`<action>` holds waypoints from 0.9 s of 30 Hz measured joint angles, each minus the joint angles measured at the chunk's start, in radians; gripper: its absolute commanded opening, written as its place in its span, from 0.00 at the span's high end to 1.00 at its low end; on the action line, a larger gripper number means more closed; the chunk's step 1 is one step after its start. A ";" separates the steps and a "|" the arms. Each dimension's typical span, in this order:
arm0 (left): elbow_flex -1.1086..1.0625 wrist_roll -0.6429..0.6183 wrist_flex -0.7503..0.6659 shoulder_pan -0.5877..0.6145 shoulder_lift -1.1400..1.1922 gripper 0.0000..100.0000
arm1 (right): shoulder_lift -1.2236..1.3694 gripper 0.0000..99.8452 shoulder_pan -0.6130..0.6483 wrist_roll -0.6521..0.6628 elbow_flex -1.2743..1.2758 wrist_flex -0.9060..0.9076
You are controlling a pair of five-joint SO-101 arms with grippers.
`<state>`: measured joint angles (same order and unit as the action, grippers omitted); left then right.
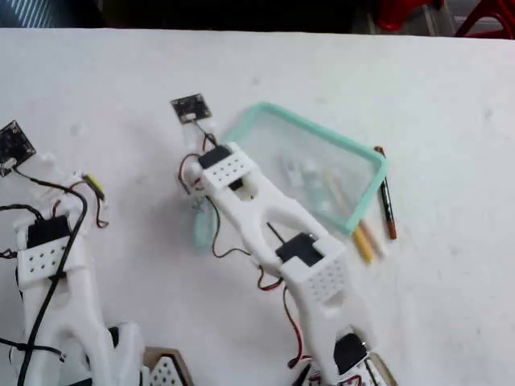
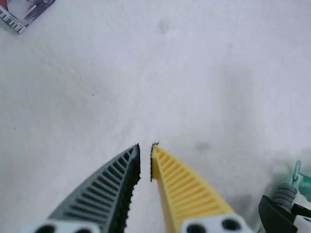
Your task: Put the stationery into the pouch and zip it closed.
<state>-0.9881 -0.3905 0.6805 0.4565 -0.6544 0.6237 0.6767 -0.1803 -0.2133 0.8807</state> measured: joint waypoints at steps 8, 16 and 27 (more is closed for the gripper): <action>0.000 0.000 0.000 0.000 0.000 0.93 | 0.003 0.89 -0.017 0.003 -0.002 0.037; 0.000 0.000 0.000 0.000 0.000 0.93 | 0.012 0.89 -0.017 0.097 0.000 -0.094; 0.000 0.000 0.000 0.000 0.000 0.93 | 0.055 0.81 -0.011 0.104 -0.040 -0.091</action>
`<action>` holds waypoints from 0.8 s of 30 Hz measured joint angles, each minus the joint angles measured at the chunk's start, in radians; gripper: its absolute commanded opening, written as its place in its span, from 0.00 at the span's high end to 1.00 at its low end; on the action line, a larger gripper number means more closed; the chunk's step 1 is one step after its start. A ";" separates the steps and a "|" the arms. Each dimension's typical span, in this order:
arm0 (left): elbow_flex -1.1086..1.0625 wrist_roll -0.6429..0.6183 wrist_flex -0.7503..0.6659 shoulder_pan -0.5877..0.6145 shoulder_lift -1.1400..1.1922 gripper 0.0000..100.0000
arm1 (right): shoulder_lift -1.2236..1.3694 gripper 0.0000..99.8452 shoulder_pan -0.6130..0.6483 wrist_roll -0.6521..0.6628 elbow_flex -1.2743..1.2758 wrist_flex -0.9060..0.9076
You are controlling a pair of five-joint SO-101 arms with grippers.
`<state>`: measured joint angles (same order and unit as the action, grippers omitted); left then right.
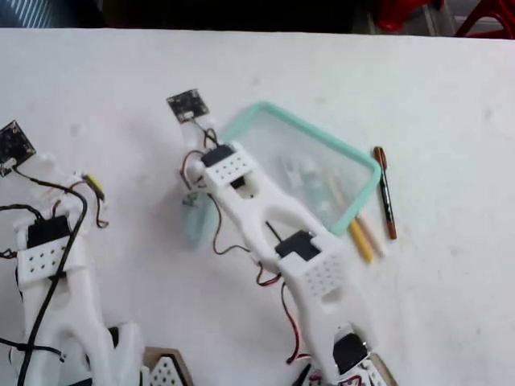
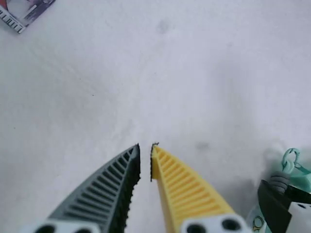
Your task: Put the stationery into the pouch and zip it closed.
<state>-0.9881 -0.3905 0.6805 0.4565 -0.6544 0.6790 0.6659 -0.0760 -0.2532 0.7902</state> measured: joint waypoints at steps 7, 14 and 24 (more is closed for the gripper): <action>0.000 0.000 0.000 0.000 0.000 0.93 | 0.178 0.90 0.005 0.000 -0.318 0.226; 0.000 0.000 0.000 0.000 0.000 0.93 | 0.387 0.98 -0.018 0.000 -0.709 0.465; 0.000 0.000 0.000 0.000 0.000 0.93 | 0.473 0.98 -0.021 0.068 -1.234 0.818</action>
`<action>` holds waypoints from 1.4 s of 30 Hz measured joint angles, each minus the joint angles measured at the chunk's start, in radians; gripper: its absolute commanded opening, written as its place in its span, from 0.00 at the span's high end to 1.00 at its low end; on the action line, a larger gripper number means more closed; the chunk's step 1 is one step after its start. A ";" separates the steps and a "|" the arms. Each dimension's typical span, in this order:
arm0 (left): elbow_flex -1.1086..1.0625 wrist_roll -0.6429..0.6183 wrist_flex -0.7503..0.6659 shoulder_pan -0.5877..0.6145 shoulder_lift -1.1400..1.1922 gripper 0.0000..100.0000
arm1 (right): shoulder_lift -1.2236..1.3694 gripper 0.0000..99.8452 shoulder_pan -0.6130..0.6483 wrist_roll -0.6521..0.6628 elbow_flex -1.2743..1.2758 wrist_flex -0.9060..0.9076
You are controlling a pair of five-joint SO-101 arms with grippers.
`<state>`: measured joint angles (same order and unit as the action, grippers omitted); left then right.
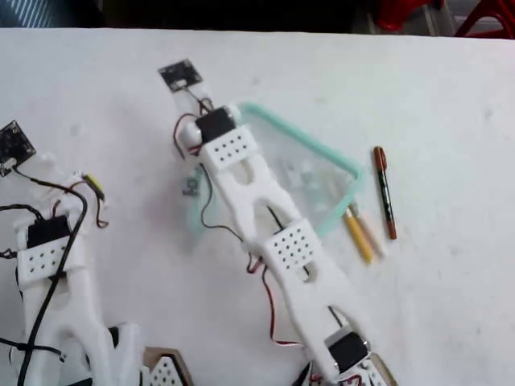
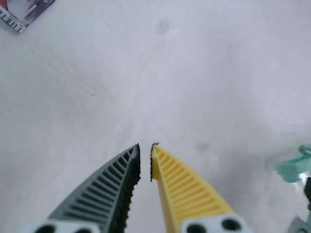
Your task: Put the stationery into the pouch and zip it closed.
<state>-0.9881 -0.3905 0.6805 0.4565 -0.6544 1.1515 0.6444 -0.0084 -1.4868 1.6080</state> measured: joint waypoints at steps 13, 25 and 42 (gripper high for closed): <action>0.000 0.150 0.000 -0.081 0.000 0.93 | -0.281 0.98 -0.011 0.255 -0.130 0.084; 0.000 0.152 0.005 -0.107 0.000 0.83 | -0.571 0.98 -0.009 0.333 -0.146 0.084; 0.241 0.160 0.394 -0.172 -0.091 0.82 | -0.612 0.98 -0.083 0.333 -0.146 0.091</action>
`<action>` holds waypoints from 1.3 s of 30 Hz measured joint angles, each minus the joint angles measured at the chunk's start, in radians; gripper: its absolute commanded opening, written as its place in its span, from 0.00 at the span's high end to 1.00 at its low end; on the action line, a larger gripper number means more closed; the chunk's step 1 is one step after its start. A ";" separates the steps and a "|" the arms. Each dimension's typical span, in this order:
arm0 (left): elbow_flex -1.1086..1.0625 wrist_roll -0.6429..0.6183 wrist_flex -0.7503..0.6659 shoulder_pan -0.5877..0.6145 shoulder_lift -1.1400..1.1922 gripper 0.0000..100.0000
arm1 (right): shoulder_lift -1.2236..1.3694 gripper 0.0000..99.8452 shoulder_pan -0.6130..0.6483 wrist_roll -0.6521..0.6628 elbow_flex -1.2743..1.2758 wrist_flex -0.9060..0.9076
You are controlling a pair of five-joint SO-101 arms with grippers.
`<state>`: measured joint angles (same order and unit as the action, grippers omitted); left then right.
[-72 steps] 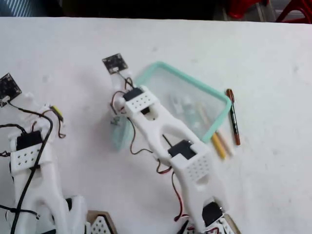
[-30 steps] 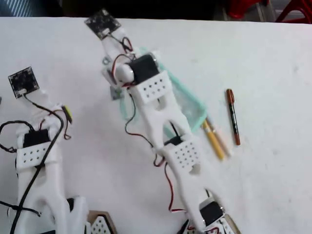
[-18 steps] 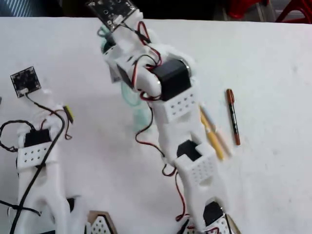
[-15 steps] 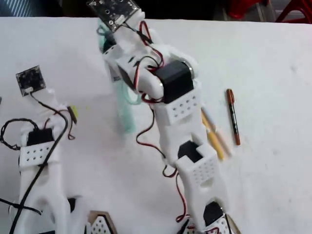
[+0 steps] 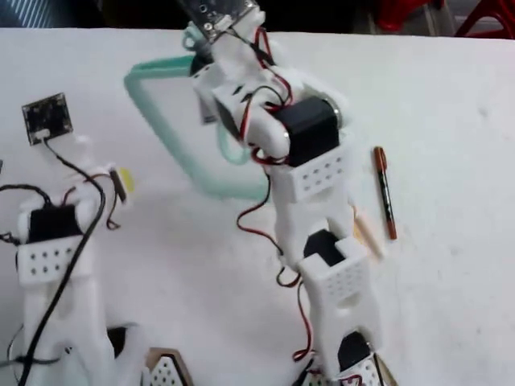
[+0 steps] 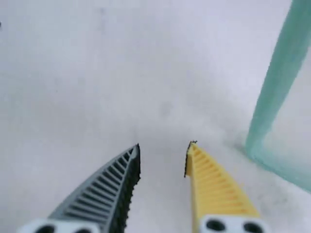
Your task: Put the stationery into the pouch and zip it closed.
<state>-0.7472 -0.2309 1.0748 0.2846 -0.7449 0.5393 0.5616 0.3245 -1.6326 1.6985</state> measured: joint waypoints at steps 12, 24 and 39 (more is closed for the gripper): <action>0.009 0.107 0.018 -0.121 -0.428 0.82 | -0.227 0.98 -0.032 0.000 0.026 0.002; 0.230 0.109 0.020 -0.230 -0.120 0.82 | -0.703 0.98 -0.031 0.008 0.594 0.002; 0.262 0.078 -0.077 -0.379 0.061 0.81 | -0.772 0.98 0.074 0.006 0.767 -0.006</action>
<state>-0.4849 -0.1527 0.9981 -0.0944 -0.6836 -0.2325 0.6352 0.3307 -0.8654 1.6924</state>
